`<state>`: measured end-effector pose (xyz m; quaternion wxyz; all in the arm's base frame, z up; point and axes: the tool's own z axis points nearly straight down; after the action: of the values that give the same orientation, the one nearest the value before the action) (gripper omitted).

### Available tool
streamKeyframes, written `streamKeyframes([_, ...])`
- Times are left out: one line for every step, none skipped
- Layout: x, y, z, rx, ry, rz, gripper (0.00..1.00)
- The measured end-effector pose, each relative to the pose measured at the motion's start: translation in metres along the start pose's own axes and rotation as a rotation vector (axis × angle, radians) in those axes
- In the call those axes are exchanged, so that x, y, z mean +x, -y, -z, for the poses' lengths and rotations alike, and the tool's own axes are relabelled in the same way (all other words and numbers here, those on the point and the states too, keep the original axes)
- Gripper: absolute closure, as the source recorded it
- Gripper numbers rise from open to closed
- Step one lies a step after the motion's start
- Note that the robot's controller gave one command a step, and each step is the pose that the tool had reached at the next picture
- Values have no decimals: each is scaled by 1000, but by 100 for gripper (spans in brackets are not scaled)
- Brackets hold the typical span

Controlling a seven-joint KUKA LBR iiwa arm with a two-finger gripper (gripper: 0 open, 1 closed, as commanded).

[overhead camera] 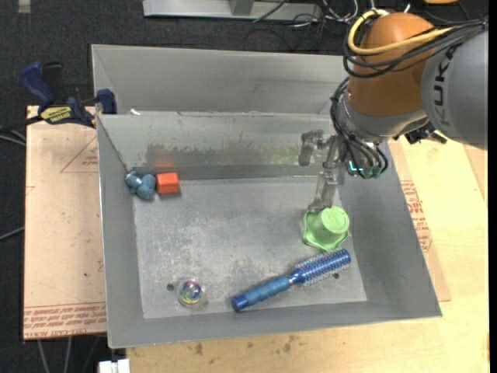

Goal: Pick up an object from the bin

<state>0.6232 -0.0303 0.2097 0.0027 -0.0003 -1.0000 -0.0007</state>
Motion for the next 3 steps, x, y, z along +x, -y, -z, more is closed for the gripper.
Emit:
streamKeyframes([23, 40, -90, 1, 0, 176, 0])
streamKeyframes([27, 57, -140, 1, 4, 577, 0])
streamKeyframes([25, 57, -138, 3, 12, 576, 100])
